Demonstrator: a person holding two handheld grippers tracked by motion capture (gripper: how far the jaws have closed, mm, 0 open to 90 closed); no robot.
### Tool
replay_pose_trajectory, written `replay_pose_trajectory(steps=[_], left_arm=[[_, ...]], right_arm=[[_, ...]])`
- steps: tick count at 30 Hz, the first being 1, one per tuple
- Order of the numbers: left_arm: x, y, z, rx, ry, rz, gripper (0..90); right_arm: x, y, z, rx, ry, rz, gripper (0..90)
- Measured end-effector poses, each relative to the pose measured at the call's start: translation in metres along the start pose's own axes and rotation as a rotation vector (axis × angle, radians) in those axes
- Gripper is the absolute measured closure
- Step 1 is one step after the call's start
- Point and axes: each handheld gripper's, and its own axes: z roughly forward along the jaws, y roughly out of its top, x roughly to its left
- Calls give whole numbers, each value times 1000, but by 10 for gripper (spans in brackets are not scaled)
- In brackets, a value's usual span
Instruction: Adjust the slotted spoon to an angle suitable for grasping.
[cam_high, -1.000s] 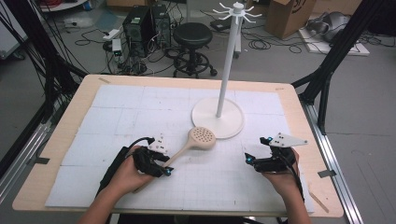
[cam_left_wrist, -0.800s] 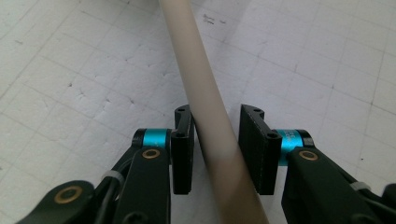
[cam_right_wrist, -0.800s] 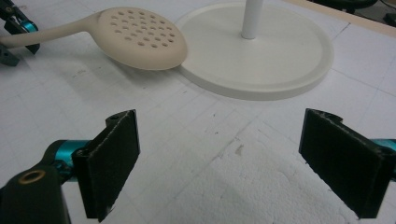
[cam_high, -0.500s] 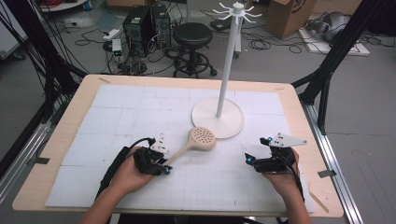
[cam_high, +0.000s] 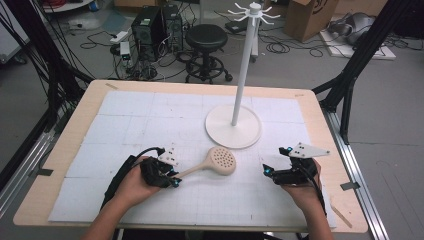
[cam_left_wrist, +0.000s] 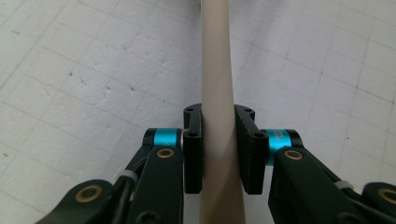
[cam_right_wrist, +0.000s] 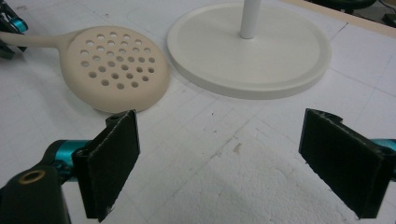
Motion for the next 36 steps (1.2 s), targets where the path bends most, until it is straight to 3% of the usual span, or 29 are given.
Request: replay_pose_trajectory(steps=[9, 18, 21, 23, 30, 36], left_arm=[[2, 0, -4, -28, -23, -3, 748], [3, 2, 0, -24, -29, 16, 748], [1, 7, 5, -13, -47, 32, 747], [-4, 14, 13, 0, -80, 68, 748], [-8, 30, 27, -18, -139, 96, 747], [-11, 48, 43, -9, -150, 125, 746]], right_arm=[[-1, 0, 0, 0, 0, 1, 115], [1, 0, 1, 3, 3, -1, 115], [1, 2, 2, -2, 5, -10, 115], [1, 3, 0, -5, 5, -7, 115], [0, 5, -4, -25, 9, -2, 115], [0, 6, -6, -33, 10, -8, 115]])
